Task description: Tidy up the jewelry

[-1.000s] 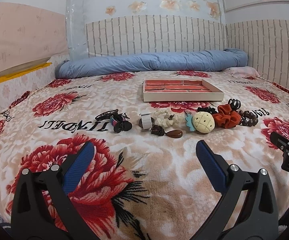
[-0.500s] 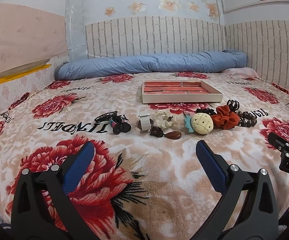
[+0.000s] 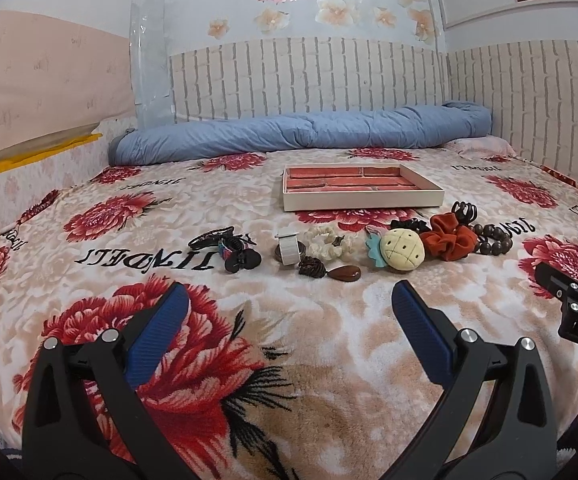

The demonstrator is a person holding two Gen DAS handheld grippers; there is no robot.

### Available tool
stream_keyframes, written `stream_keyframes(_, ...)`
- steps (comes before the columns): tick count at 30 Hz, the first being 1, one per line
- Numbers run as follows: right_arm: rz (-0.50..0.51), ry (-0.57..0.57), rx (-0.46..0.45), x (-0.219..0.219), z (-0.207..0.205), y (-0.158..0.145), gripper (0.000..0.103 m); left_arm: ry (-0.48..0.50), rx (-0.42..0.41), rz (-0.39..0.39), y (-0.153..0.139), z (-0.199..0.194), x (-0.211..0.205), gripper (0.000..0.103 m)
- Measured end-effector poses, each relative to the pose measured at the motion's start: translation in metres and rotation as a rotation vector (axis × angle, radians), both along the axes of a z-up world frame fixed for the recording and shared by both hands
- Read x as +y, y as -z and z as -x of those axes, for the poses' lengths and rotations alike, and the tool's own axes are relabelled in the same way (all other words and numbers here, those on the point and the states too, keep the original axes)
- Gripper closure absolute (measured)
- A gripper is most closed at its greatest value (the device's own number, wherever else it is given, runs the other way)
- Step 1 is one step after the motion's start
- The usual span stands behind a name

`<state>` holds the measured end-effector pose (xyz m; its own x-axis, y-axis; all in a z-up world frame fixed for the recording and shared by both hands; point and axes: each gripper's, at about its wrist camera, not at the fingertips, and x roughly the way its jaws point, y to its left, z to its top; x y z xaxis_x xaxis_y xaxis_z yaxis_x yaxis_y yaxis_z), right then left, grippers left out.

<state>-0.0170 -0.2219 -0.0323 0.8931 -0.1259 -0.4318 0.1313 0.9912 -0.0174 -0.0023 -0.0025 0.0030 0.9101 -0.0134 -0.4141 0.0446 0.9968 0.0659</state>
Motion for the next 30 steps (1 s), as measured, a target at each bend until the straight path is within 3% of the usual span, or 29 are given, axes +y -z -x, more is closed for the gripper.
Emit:
stream_keyframes(24,0.0,-0.004,-0.019,0.0,0.003,-0.007,0.004,0.001,-0.01,0.001,0.001,0.0,0.001,0.005)
stream_keyframes(30,0.004,-0.012,-0.05,-0.001,0.003,-0.02,0.004,-0.003,-0.032,0.011,-0.011,-0.004,0.002,0.005)
